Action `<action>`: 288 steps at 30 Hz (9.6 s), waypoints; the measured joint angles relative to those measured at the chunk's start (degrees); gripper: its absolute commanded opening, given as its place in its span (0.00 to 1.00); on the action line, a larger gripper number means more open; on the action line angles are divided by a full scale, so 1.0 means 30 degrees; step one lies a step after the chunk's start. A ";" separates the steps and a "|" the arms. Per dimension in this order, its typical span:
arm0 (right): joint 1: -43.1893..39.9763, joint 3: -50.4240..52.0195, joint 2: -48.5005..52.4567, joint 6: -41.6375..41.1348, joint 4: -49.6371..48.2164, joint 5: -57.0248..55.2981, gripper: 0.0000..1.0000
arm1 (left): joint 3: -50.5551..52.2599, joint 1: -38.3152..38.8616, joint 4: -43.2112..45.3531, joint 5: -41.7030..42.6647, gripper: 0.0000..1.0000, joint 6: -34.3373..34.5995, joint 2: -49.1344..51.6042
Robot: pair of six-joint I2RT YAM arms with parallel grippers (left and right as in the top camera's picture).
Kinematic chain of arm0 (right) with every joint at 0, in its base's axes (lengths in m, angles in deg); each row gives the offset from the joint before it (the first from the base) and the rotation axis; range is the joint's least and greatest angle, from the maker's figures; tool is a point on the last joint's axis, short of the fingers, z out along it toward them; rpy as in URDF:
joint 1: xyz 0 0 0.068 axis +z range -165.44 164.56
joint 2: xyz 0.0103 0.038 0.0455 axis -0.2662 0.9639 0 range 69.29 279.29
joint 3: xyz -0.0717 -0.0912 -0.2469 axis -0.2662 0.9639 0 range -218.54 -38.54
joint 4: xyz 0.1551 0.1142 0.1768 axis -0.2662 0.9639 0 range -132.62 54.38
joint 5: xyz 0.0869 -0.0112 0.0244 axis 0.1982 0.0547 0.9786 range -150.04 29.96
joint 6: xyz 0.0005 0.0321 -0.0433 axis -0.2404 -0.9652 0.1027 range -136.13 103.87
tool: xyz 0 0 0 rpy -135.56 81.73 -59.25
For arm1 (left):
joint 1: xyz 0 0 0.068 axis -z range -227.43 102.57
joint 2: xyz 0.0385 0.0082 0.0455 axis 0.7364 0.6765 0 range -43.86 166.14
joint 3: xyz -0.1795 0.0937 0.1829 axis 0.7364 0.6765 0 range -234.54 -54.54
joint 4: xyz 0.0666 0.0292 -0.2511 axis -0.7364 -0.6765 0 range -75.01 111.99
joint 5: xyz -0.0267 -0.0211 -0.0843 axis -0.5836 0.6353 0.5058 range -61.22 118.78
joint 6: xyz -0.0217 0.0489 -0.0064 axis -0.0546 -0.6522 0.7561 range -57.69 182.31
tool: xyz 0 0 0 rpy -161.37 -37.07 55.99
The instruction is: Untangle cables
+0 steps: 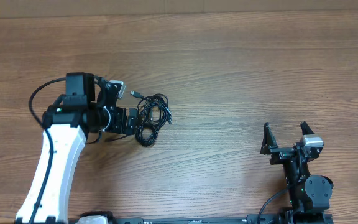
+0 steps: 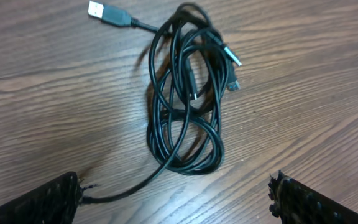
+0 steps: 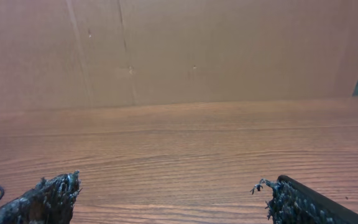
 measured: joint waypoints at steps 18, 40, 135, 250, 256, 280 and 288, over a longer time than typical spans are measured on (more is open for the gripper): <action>0.0007 0.0000 0.0000 0.0007 0.0000 0.0000 1.00 | 0.0000 0.0561 0.1821 -0.0015 0.96 -0.3104 0.1260; 0.0000 0.0000 0.0000 0.0000 0.0007 0.0000 1.00 | 0.0000 0.0561 0.2616 -0.0648 1.00 -0.3002 0.1260; 0.0000 0.0000 0.0000 0.0007 0.0007 0.0000 1.00 | -0.1290 0.2718 0.4503 0.3694 0.04 -0.5085 0.8051; 0.0015 -1.8790 1.7107 0.2958 1.4345 2.1223 0.04 | -0.4918 0.7723 -0.5282 1.2539 0.04 -1.5220 -0.0328; 0.0211 -1.8790 1.7172 0.0226 1.2874 1.9103 0.04 | -0.5195 0.7934 -0.4889 1.0185 0.04 -1.2575 -0.0328; -0.0015 -1.8790 1.7223 -0.7592 1.2094 0.9938 0.70 | -0.5340 0.7970 -0.4874 0.3738 0.04 -0.7898 -0.0335; -0.0015 -1.8804 1.7223 -0.0765 1.3449 1.1533 0.79 | -0.5326 0.7927 -0.4809 0.5595 0.04 -0.9814 -0.0335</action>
